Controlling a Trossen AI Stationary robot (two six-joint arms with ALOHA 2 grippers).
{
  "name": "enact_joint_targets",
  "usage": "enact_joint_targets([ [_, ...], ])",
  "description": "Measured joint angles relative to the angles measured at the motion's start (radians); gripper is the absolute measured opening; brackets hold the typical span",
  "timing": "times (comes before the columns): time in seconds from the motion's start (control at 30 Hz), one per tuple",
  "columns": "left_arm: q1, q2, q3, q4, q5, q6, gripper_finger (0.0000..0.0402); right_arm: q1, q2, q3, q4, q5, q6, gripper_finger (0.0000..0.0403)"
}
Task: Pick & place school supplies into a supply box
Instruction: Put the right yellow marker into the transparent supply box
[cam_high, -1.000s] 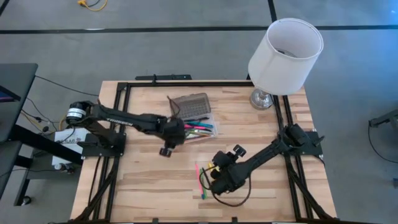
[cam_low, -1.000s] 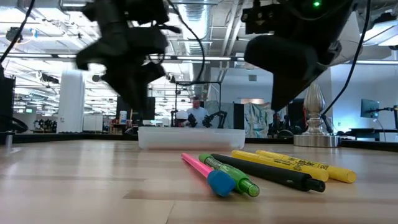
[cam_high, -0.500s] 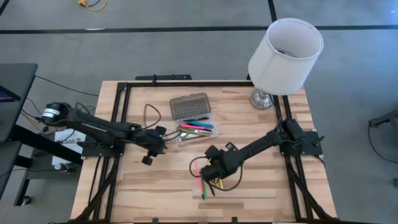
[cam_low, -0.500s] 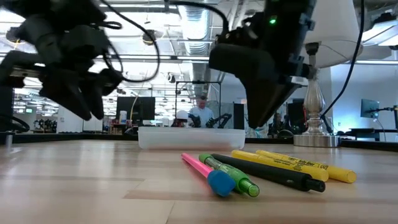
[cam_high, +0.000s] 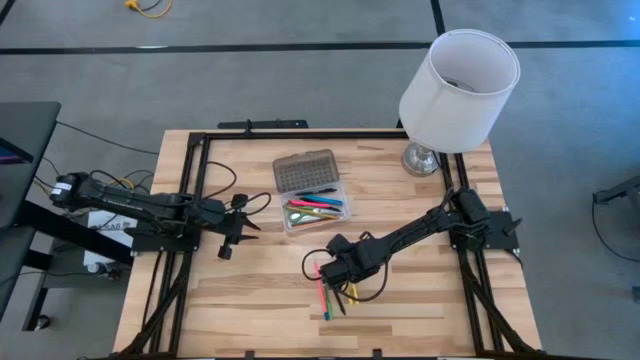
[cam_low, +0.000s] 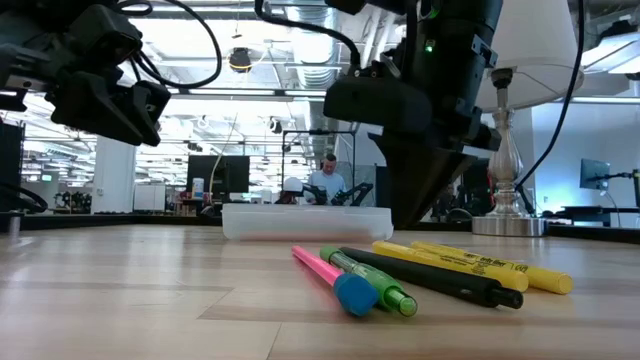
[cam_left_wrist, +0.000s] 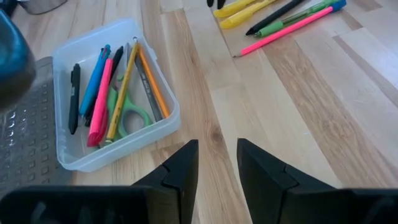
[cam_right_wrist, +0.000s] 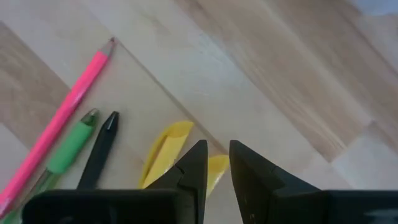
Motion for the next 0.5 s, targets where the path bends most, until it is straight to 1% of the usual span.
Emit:
enact_joint_targets([
  [0.17,0.000,-0.010,-0.005,0.003,-0.003,0.000,0.0105,0.001,0.000,-0.023,0.006,-0.007,0.013,0.0063],
  [0.33,0.000,-0.008,-0.005,0.003,-0.005,0.000,0.0105,0.001,0.000,-0.042,0.026,-0.044,0.024,0.0063],
  [0.5,0.000,-0.009,-0.005,0.003,-0.005,0.000,0.0105,0.002,0.000,-0.043,0.045,-0.048,0.015,0.0063],
])
